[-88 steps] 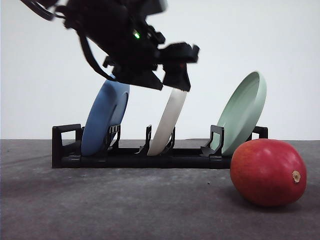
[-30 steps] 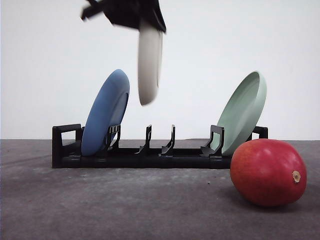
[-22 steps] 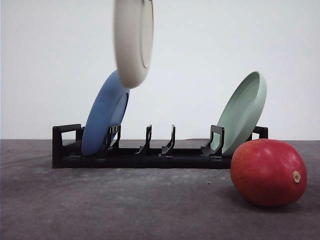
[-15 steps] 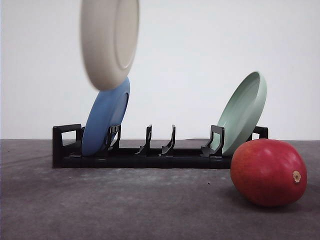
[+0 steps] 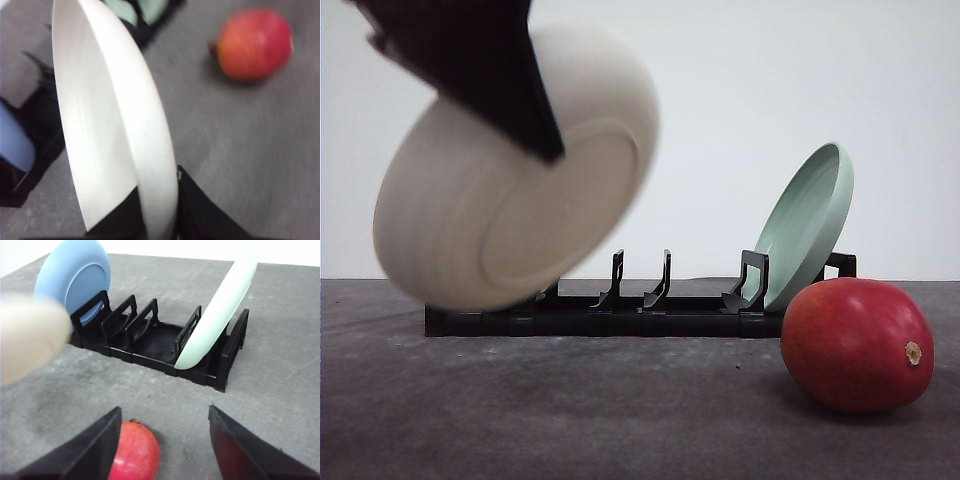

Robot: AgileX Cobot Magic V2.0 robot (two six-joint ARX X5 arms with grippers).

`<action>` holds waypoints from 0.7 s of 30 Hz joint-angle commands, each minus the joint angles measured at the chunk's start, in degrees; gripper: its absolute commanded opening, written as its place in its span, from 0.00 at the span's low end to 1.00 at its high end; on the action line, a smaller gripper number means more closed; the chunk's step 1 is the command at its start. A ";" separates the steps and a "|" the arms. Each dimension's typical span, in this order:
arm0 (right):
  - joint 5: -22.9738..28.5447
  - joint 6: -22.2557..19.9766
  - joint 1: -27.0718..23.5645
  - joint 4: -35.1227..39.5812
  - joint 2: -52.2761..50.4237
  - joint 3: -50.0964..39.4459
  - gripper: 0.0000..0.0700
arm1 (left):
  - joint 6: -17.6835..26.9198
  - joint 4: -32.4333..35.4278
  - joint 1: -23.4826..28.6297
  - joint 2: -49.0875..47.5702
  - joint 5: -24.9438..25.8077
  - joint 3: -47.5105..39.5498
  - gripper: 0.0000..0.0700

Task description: Place pomegranate in white plate

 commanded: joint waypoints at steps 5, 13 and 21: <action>0.20 -0.42 0.31 0.59 0.02 0.85 0.50 | 10.67 0.36 -2.61 9.38 -2.26 0.57 0.02; 0.20 -0.46 0.31 0.59 0.02 0.85 0.50 | 17.18 4.22 -4.13 21.53 -7.48 0.59 0.02; 0.20 -0.44 0.31 0.59 0.02 0.85 0.50 | 17.23 5.09 -6.60 23.83 -7.43 0.59 0.04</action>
